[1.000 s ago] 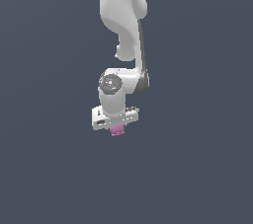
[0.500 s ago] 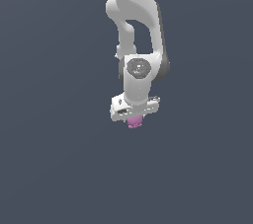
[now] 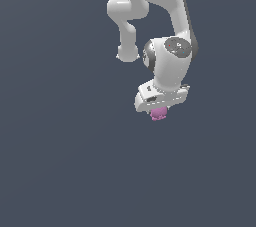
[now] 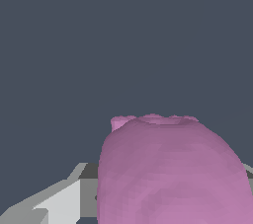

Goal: Pick up the object and move it to a goal position.

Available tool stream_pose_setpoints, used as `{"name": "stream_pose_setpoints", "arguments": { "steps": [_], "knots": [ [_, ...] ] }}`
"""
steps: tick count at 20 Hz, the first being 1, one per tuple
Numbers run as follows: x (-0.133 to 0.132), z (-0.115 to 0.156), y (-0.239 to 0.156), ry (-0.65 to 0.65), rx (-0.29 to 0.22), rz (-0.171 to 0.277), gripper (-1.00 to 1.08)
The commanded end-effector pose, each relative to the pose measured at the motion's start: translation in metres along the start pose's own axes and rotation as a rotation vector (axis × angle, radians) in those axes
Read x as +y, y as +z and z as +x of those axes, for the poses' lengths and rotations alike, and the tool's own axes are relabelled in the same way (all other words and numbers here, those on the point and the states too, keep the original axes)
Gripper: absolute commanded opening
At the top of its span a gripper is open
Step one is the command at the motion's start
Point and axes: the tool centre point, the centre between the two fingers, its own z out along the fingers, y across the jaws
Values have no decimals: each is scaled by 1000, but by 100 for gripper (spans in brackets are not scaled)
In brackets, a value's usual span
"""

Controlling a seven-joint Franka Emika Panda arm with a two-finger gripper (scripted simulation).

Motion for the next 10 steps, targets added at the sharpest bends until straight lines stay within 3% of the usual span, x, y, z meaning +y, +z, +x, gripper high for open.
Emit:
{"name": "stream_pose_setpoints", "arguments": {
  "steps": [1,10],
  "knots": [
    [-15,1,-9,2,-1,0,-100],
    [-25,4,-15,2,-1,1,-100]
  ]
}}
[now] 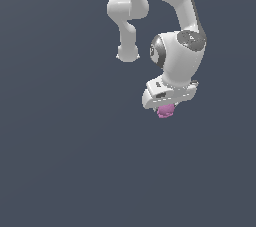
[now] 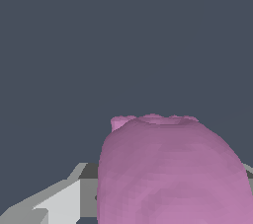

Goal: Pick up the object and move it to a goal position.

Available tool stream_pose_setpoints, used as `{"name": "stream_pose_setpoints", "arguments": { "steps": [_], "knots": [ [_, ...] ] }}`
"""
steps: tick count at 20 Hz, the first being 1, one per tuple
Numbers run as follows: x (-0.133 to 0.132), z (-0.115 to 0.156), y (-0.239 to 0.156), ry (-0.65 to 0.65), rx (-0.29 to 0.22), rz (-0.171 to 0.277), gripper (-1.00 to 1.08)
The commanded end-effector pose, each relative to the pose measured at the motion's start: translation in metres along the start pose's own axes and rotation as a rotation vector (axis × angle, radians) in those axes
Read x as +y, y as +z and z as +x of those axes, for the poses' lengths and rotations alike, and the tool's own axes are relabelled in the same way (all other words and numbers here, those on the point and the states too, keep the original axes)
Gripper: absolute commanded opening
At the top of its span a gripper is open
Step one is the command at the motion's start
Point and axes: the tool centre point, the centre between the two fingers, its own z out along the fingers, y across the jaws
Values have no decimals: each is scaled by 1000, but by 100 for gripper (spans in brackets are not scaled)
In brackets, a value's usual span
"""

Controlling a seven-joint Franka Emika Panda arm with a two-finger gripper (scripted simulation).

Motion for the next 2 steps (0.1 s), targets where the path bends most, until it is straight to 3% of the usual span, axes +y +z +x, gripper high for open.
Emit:
{"name": "stream_pose_setpoints", "arguments": {
  "steps": [1,2],
  "knots": [
    [3,0,2,2,-1,0,-100],
    [4,0,2,2,-1,0,-100]
  ]
}}
